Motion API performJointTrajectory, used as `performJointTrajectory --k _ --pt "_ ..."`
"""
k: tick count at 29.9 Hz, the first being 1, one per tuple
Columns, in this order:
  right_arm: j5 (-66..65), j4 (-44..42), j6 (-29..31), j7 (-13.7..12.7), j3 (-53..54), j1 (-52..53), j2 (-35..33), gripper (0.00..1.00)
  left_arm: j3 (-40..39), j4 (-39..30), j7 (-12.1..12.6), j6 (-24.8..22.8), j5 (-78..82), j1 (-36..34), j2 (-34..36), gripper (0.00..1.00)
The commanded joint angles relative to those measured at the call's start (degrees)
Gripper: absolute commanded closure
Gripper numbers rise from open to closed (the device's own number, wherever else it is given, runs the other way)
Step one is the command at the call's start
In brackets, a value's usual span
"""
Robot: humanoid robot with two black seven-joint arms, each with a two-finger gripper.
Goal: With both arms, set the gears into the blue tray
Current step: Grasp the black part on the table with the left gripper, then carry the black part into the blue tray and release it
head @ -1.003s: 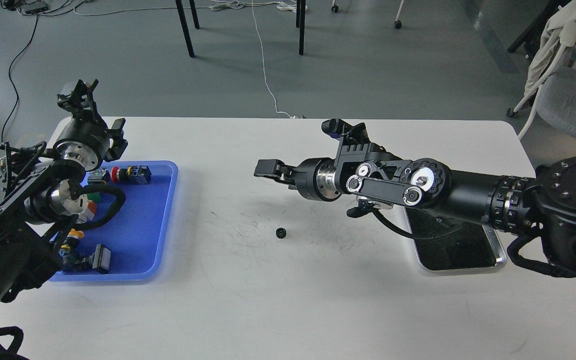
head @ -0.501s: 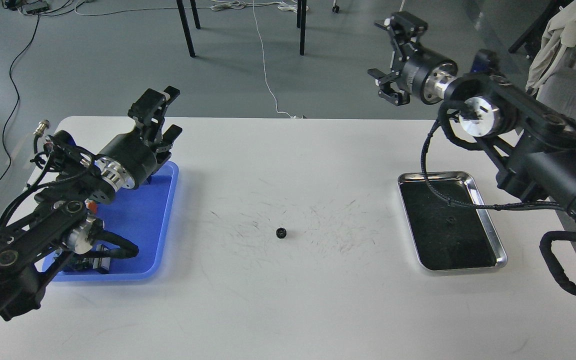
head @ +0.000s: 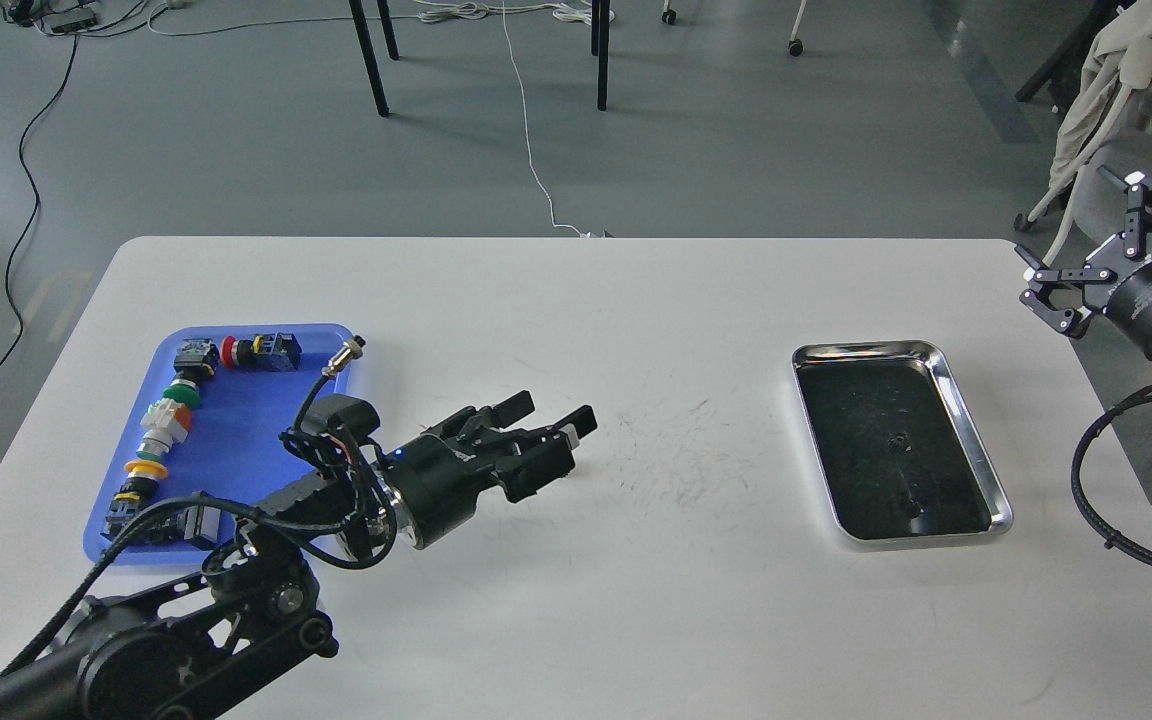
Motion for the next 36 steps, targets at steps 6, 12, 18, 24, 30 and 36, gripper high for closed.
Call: performJointTrajectory --k 6,12,18,24,30,36 --pt "0.0 0.3 0.0 1.8 -0.3 -1.8 2.8 0.03 4.6 16.5 -0.2 6.6 12.9 -4.3 -5.3 0.05" --pt "-0.1 0.3 0.0 1.9 -0.3 -1.8 4.3 0.03 8.3 21.5 -0.2 10.7 12.9 -6.3 -6.7 0.06" --pt "-0.1 0.3 0.0 1.9 -0.3 -1.8 4.5 0.03 8.5 22.7 -0.2 10.7 12.9 -6.2 -7.7 0.11" --pt "-0.1 0.3 0.0 1.9 -0.1 -1.8 4.5 0.03 8.6 25.2 -0.6 10.7 12.9 -6.1 -8.3 0.18" --pt "-0.1 0.3 0.0 1.9 -0.2 -1.8 4.6 0.03 9.7 26.3 -0.7 10.8 12.9 -6.2 -8.5 0.32" --pt "-0.1 0.3 0.0 1.9 -0.2 -1.8 4.6 0.03 10.0 26.8 -0.7 10.9 12.9 -6.1 -8.0 0.54"
